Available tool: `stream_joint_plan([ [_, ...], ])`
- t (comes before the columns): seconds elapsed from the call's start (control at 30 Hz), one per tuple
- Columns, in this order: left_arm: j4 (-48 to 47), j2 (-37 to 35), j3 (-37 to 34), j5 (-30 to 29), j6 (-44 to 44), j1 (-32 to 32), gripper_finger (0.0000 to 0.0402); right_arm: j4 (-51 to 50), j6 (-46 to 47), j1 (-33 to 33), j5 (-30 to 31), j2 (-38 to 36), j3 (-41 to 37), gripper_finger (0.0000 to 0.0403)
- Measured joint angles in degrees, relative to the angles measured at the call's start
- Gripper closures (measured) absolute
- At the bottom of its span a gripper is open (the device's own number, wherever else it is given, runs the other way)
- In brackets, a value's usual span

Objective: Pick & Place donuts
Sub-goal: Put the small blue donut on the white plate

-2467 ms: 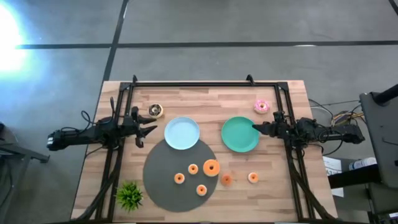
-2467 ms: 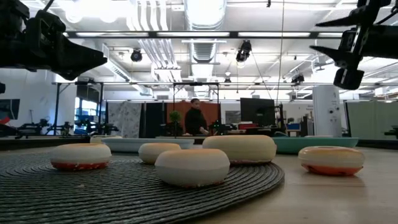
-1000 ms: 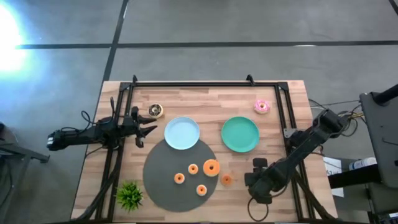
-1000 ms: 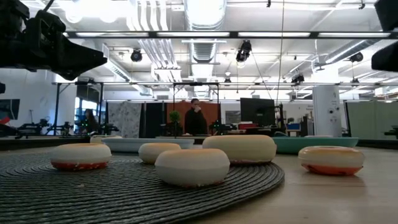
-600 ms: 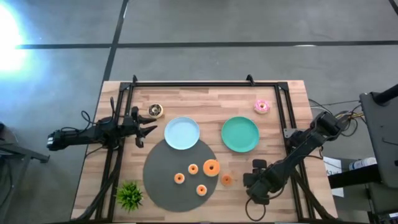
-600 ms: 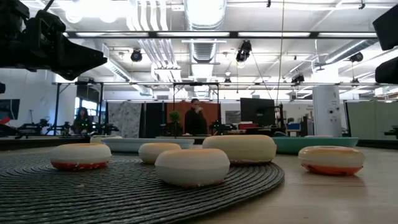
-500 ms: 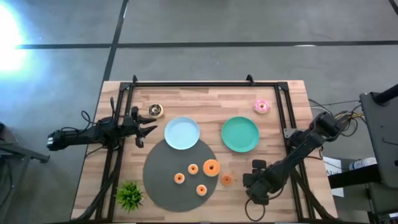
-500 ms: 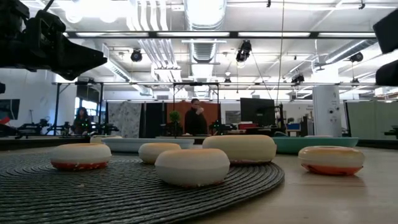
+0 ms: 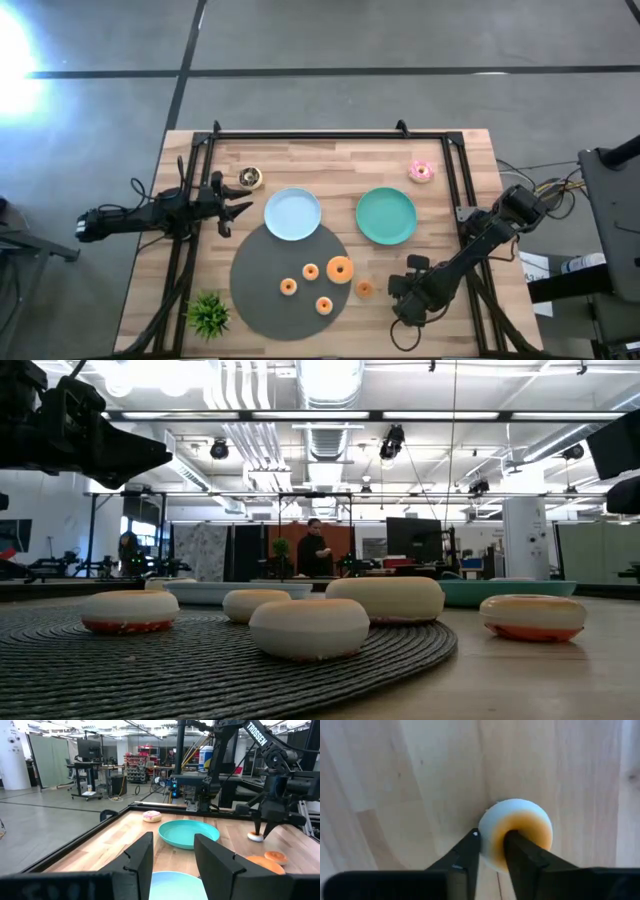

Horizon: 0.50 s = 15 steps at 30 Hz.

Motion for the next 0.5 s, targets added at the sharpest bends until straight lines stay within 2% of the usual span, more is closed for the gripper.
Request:
stream_joint_plan([
  [0.13, 0.00, 0.00, 0.01, -0.01, 0.00, 0.00, 0.0284, -0.10, 5.13, -1.08, 2.67, -1.83, -0.22, 0.0386],
  [0.23, 0.00, 0.02, 0.00, 0.01, 0.00, 0.01, 0.0284, -0.01, 11.42, -2.88, 6.42, -6.58, -1.43, 0.0389],
  [0.37, 0.00, 0.00, -0.01, 0.00, 0.00, 0.02, 0.0284, 1.88, 22.57, -6.61, 11.43, -16.73, -6.97, 0.0389],
  [0.43, 0.00, 0.00, 0.01, 0.01, 0.00, 0.02, 0.0284, 8.57, 27.27, -8.91, 13.16, -23.40, -11.97, 0.0389],
  [0.5, 0.00, 0.00, 0.01, 0.01, 0.00, 0.01, 0.0284, 22.52, 31.06, -11.08, 14.36, -29.98, -18.87, 0.0390],
])
